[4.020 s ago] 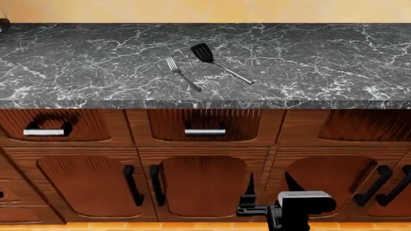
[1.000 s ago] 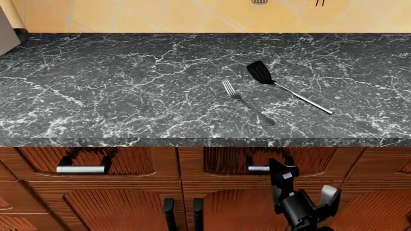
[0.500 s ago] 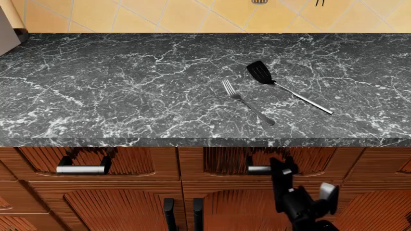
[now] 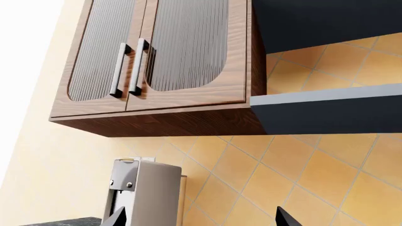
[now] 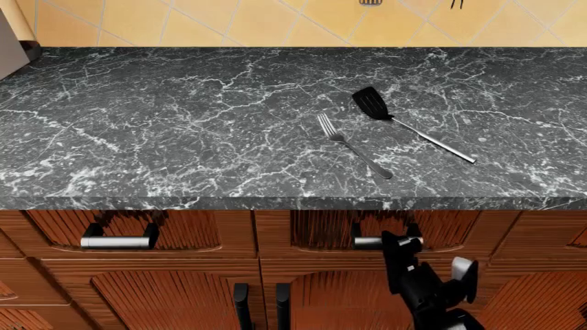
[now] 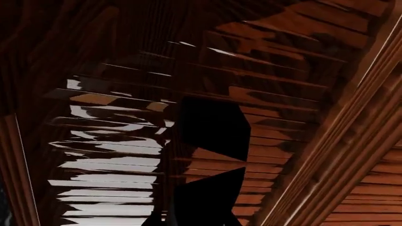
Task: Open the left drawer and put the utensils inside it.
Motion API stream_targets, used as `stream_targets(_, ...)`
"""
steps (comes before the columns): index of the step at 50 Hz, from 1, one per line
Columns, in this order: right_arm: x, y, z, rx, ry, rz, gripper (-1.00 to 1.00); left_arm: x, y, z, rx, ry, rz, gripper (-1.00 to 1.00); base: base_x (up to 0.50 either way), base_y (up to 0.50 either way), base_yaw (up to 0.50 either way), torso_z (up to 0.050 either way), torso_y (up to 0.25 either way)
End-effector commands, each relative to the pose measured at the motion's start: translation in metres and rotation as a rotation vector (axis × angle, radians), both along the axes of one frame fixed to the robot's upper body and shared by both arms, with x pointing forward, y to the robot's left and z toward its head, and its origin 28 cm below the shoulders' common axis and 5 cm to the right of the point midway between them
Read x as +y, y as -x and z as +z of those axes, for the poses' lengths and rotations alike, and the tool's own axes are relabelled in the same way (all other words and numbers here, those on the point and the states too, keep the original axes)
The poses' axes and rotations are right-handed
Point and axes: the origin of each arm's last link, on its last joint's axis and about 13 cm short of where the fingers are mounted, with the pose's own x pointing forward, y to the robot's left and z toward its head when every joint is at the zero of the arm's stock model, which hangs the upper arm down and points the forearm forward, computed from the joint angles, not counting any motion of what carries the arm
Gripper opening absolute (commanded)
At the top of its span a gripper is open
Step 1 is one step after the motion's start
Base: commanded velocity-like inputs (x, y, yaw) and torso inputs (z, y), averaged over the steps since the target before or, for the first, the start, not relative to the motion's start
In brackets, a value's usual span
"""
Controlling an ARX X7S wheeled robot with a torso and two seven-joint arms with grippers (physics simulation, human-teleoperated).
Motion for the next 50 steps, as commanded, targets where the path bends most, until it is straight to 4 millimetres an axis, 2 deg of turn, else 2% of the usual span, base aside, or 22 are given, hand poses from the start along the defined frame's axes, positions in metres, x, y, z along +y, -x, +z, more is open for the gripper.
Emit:
stream_targets(1, -0.004, -0.001, 0.002, -0.027, 0.032, 0.004, -1.0, 0.0, 0.0, 0.0, 0.0, 0.0, 0.0, 1.0, 0.0, 0.0, 0.0, 0.0, 0.0)
stream_targets(8, -0.007, 0.007, 0.007, -0.056, 0.054, 0.02, -1.0, 0.001, 0.001, 0.0, 0.0, 0.0, 0.002, 1.0, 0.0, 0.0, 0.0, 0.0, 0.001)
stream_targets(16, -0.004, 0.032, 0.017, -0.115, 0.112, 0.1, -1.0, 0.0, 0.0, 0.0, 0.001, 0.001, 0.001, 1.0, 0.0, 0.0, 0.0, 0.0, 0.003)
stream_targets(25, -0.002, 0.054, 0.017, -0.159, 0.187, 0.129, -1.0, -0.001, -0.001, 0.0, 0.006, 0.0, -0.001, 1.0, 0.0, 0.0, 0.0, 0.0, 0.002)
stream_targets(32, 0.001, 0.077, 0.018, -0.28, 0.215, 0.003, -1.0, -0.002, -0.002, -0.001, 0.009, 0.0, -0.002, 1.0, 0.0, 0.0, 0.0, 0.002, 0.003)
stream_targets(37, 0.002, 0.095, 0.014, -0.335, 0.134, -0.049, -1.0, -0.003, -0.003, -0.001, 0.013, 0.001, -0.005, 1.0, 0.0, 0.0, 0.0, 0.0, 0.004)
stream_targets(50, -0.002, 0.135, -0.005, -0.262, 0.129, -0.166, -1.0, -0.004, -0.004, -0.001, 0.013, 0.004, -0.01, 1.0, 0.0, 0.0, 0.0, 0.002, 0.004)
